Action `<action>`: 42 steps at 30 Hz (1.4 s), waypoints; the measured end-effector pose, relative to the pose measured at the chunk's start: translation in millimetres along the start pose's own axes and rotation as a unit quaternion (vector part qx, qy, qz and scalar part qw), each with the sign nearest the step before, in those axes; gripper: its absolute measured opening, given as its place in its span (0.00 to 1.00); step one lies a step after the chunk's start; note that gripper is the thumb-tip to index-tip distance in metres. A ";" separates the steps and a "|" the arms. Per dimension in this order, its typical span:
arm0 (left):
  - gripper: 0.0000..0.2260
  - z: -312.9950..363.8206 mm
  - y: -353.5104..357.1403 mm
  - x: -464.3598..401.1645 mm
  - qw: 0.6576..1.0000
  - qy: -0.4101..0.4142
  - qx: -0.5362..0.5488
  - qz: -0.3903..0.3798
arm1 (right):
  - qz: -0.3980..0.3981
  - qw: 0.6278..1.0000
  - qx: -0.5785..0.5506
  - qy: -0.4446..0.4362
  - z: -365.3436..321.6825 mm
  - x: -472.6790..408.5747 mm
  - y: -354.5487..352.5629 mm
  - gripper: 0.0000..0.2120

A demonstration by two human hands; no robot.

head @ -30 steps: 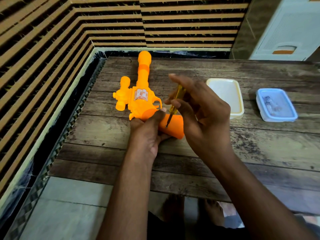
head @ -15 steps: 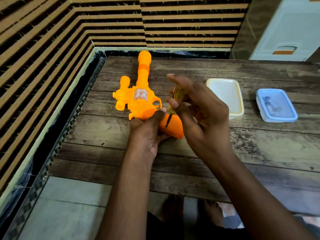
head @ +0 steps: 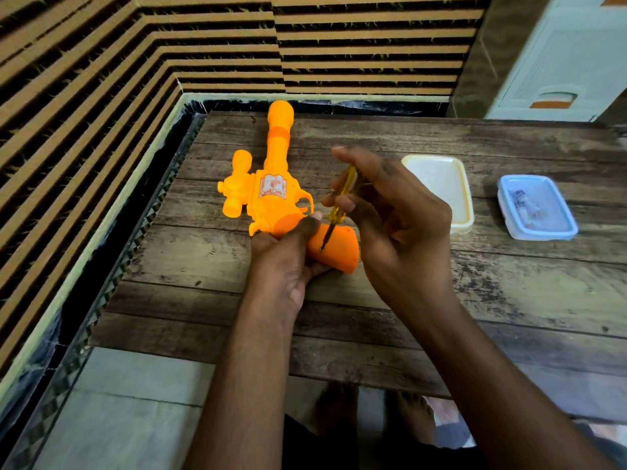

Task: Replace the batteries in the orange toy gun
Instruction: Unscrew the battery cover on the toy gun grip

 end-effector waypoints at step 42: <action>0.15 13.3 -28.7 12.0 0.991 -0.020 0.130 0.017 | -0.231 0.931 0.267 0.091 70.7 -3.4 41.3 0.14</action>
Point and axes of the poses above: each hand's wrist, its own x-axis away from the middle knuckle, its own y-axis out of the palm, z = x × y, the point moved 6 cm from there along -x, towards the middle knuckle, and after that the axes turned 13 degrees about -z, right-handed, at the moved point
